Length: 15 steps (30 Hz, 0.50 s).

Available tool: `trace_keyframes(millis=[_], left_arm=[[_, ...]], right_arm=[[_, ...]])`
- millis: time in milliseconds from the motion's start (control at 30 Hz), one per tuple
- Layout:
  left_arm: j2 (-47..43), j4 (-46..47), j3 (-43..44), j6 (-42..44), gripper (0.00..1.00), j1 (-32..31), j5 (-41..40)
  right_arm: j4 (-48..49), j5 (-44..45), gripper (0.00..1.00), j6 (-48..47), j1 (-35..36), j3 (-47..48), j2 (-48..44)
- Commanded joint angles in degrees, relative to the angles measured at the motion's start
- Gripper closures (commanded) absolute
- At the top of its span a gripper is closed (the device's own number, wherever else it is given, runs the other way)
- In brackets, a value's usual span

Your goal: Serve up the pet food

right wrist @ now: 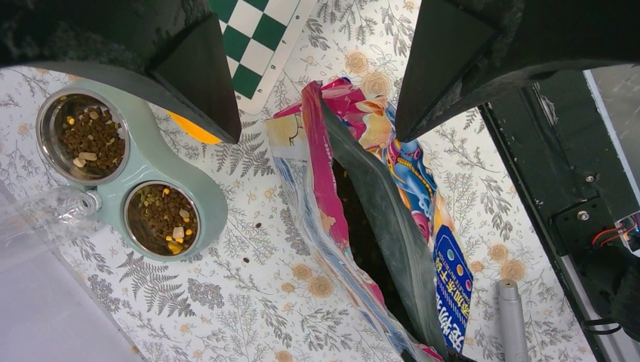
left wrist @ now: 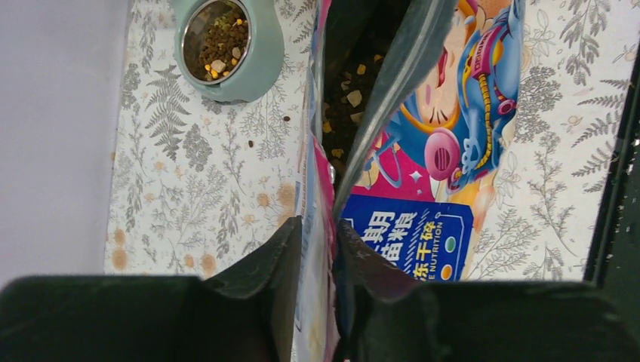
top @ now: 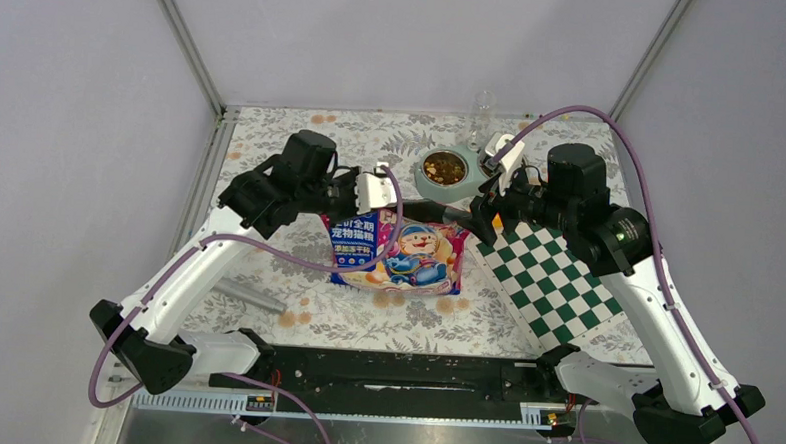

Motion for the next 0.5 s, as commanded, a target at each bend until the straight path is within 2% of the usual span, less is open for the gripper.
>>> trace_keyframes(millis=[0,100,200,233,267,300,433,467], left_arm=[[1.0,4.2,2.7,-0.9,0.73,-0.7,0.2],[1.6,4.3,2.8,-0.8,0.73,-1.2,0.2],[2.1,4.2,3.1,-0.3,0.78,-1.4,0.9],[2.3,4.3,3.2,-0.3,0.84,-1.4,1.3],[2.5,4.2,3.4,-0.2,0.97,-1.4,1.5],[2.6,4.2,3.6,-0.2,1.00,-1.4,1.6],[2.3,5.1,3.2,-0.4,1.00,-1.3,0.9],[2.4,5.4,3.1,-0.7,0.94,-1.4,0.7]], right_arm=[[1.8,0.7,0.17,-0.8,0.5,-0.1,-1.1],[1.6,0.9,0.17,-0.9,0.5,-0.4,-1.2],[1.8,1.0,0.17,-0.9,0.5,-0.7,-1.3],[1.8,0.9,0.17,-0.9,0.4,-0.7,-1.4],[1.8,1.0,0.17,-0.9,0.5,-0.8,-1.4],[1.8,1.1,0.17,-0.9,0.4,-0.8,-1.4],[1.8,1.4,0.17,-1.1,0.4,-1.0,-1.8],[1.7,1.4,0.17,-1.2,0.5,-1.0,-1.9]])
